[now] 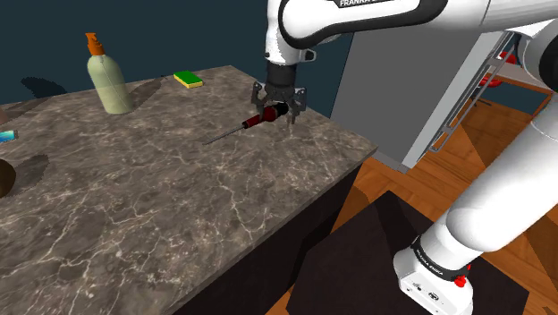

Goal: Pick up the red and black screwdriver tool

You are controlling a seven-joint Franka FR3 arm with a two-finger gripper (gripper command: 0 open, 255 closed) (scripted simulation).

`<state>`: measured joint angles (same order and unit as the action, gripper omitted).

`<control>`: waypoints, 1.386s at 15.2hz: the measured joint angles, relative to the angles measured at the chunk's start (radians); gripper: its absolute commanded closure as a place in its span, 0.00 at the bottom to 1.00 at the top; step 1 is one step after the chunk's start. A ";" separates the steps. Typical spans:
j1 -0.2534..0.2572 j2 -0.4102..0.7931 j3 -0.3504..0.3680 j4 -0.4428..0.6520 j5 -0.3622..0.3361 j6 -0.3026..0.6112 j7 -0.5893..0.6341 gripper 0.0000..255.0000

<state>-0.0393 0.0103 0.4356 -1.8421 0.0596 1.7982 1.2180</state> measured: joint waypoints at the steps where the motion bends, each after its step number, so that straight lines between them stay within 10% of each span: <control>1: 0.004 0.042 0.004 0.039 -0.017 -0.001 0.040 0.00; 9: 0.103 0.425 -0.019 0.471 -0.157 -0.081 0.333 0.00; 17: 0.110 0.472 -0.032 0.437 -0.172 -0.004 0.360 0.00; 18: 0.109 0.472 -0.032 0.432 -0.172 0.002 0.360 1.00; 21: 0.108 0.471 -0.032 0.426 -0.171 0.007 0.359 1.00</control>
<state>0.0690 0.4815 0.4039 -1.4161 -0.1118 1.8051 1.5774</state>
